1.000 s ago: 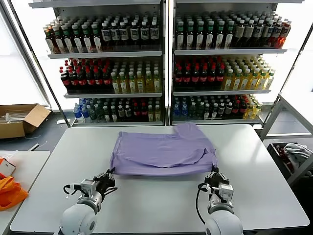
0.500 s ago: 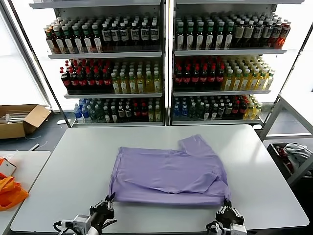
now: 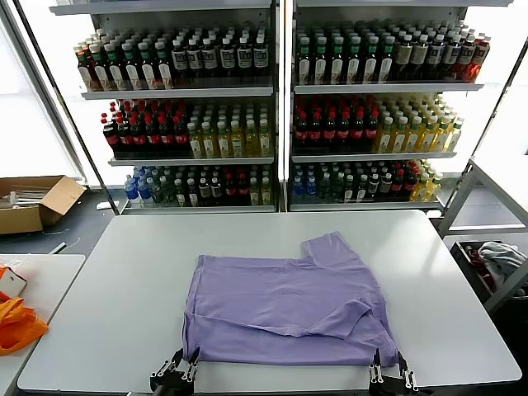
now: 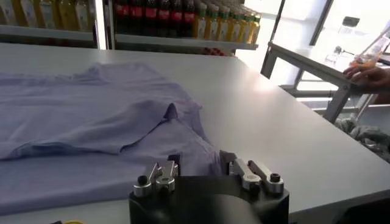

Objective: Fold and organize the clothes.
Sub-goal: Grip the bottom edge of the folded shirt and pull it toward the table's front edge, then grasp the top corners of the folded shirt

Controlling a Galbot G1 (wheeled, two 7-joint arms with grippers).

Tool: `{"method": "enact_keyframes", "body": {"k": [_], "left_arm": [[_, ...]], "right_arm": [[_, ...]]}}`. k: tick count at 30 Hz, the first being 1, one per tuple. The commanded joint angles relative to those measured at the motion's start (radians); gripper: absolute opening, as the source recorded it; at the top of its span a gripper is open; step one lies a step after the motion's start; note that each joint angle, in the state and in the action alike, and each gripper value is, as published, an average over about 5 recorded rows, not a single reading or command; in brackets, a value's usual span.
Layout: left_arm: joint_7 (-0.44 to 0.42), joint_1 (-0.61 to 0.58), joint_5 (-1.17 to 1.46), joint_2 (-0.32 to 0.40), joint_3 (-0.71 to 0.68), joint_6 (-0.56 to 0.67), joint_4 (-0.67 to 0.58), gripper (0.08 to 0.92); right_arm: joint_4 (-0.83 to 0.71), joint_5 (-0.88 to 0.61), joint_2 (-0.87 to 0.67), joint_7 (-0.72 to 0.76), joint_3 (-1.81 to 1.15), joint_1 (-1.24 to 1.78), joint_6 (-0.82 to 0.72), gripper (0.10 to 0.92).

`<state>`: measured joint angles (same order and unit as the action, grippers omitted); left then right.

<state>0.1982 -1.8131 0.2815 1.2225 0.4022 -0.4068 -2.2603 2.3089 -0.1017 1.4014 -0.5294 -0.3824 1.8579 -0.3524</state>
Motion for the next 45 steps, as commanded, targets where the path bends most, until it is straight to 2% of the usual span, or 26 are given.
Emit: {"method": "enact_keyframes", "body": {"k": [1, 6, 10, 15, 18, 21, 28, 31, 36, 45], "left_arm": [[-0.02, 0.006, -0.031, 0.026, 0.012, 0.033, -0.142, 0.445], [-0.059, 0.156, -0.015, 0.03, 0.036, 0.068, -0.132, 0.592], [-0.092, 0.246, 0.033, 0.012, 0.055, 0.075, -0.093, 0.705], [-0.149, 0.368, 0.076, -0.067, 0.059, 0.057, 0.006, 0.811], [-0.189, 0.48, 0.094, -0.113, 0.027, 0.031, 0.094, 0.821], [-0.214, 0.592, 0.138, -0.158, -0.022, -0.011, 0.19, 0.822], [-0.206, 0.814, 0.3, -0.224, -0.15, -0.1, 0.408, 0.823], [-0.206, 0.887, 0.344, -0.223, -0.198, -0.114, 0.502, 0.822], [-0.195, 0.952, 0.35, -0.176, -0.232, -0.124, 0.63, 0.823], [-0.175, 1.041, 0.346, -0.159, -0.25, -0.122, 0.778, 0.823]], "right_arm": [[0.064, -0.037, 0.0, 0.021, -0.056, -0.017, 0.037, 0.693], [0.025, -0.142, -0.026, 0.091, -0.18, -0.179, 0.067, 0.806], [-0.013, -0.198, -0.063, 0.173, -0.236, -0.296, 0.053, 0.821], [-0.088, -0.208, -0.179, 0.345, -0.254, -0.445, -0.024, 0.823], [-0.182, -0.216, -0.274, 0.397, -0.223, -0.574, -0.107, 0.823], [-0.297, -0.268, -0.355, 0.382, -0.136, -0.721, -0.168, 0.823], [-0.566, -0.415, -0.383, 0.31, 0.114, -1.06, -0.226, 0.823], [-0.677, -0.396, -0.351, 0.319, 0.177, -1.137, -0.223, 0.823], [-0.83, -0.331, -0.249, 0.327, 0.194, -1.203, -0.214, 0.823], [-0.945, -0.299, -0.172, 0.348, 0.217, -1.233, -0.213, 0.823]]}}
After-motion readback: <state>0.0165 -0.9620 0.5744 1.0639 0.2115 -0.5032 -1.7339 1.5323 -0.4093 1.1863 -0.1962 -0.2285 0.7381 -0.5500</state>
